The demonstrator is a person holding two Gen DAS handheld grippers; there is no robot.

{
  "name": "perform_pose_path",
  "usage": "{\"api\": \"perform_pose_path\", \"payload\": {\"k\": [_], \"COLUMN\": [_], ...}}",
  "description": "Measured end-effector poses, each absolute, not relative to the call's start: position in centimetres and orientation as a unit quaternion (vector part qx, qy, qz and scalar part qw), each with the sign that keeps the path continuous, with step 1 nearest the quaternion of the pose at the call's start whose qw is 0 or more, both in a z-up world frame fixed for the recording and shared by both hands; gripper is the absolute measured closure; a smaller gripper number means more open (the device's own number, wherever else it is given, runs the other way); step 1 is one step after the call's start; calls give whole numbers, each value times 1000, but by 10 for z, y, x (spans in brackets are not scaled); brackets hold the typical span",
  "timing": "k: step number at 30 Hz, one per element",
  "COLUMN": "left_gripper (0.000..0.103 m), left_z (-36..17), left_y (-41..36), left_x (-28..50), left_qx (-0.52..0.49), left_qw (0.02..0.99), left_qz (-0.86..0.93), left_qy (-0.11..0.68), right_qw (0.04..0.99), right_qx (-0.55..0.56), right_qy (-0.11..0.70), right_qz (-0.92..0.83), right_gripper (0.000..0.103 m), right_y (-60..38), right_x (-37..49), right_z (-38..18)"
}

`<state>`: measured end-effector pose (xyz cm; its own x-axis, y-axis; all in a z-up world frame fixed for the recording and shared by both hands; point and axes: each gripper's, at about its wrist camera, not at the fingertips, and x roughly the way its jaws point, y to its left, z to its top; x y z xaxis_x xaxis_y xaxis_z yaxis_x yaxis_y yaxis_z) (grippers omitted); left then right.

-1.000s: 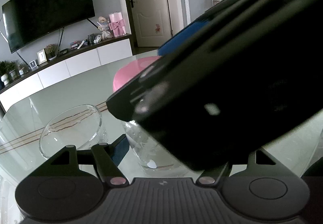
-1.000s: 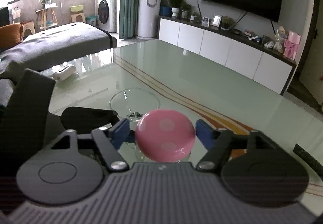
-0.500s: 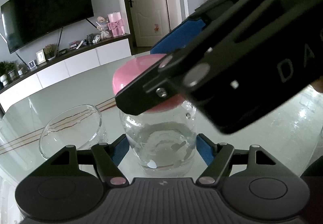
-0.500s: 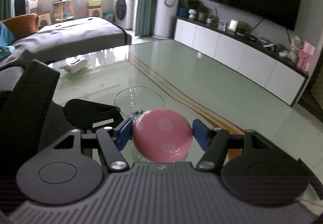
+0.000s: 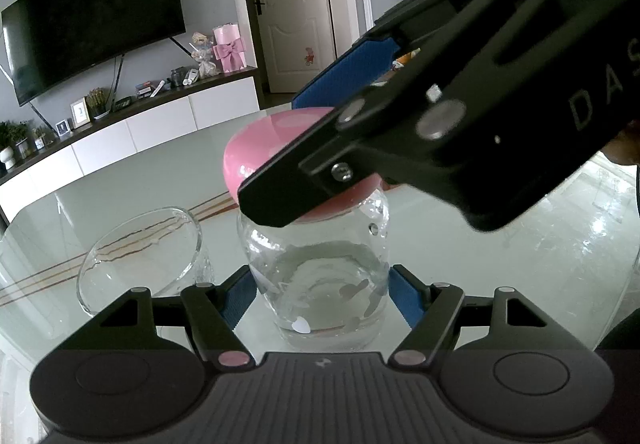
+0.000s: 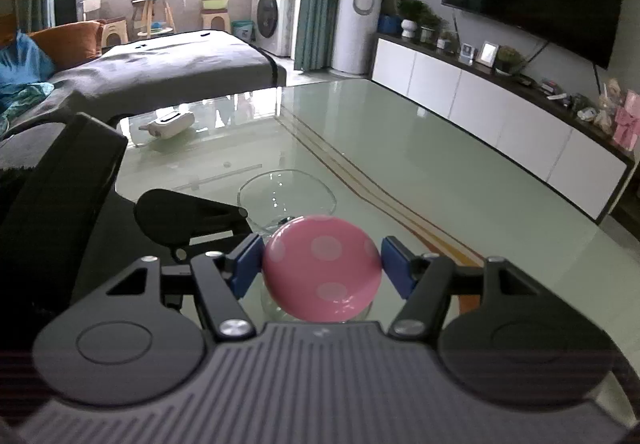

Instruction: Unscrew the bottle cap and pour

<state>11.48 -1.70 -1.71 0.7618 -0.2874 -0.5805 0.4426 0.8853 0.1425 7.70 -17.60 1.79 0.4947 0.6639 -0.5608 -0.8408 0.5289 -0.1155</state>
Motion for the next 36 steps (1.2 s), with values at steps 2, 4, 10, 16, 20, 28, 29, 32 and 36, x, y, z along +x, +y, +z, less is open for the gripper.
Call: {"api": "perform_pose_path", "payload": {"k": [2,4,10,16,20,28,29,32,36], "left_gripper": [28,28,27,27,27,27,27,27,28], "left_z": [-17,-16,-15,-14,-12,-11,-11,-10,-9], "left_y": [-18,-19,-19,-25,-31,-33,-33,-32,-31], "left_x": [116,114,117,104,105,105,105,106,106], "left_qx": [137,137,138,138,135,134,135,135,134], "left_qw": [928,929,928,929,930,930,930,930,930], "left_qz": [-197,-196,-196,-196,-194,-192,-192,-191,-192], "left_qy": [284,284,284,283,283,283,283,283,284], "right_qw": [839,835,828,840,853,855,856,858,855], "right_qx": [-194,-196,-195,-189,-174,-179,-183,-178,-180], "right_qy": [231,230,231,235,249,256,253,250,252], "right_qz": [453,461,472,451,426,413,411,412,415], "right_gripper": [38,38,38,23,12,28,31,38,38], "right_y": [-176,-177,-180,-178,-177,-166,-165,-168,-169], "right_x": [78,80,85,83,79,76,76,81,81], "right_z": [18,19,19,18,20,16,15,18,18]}}
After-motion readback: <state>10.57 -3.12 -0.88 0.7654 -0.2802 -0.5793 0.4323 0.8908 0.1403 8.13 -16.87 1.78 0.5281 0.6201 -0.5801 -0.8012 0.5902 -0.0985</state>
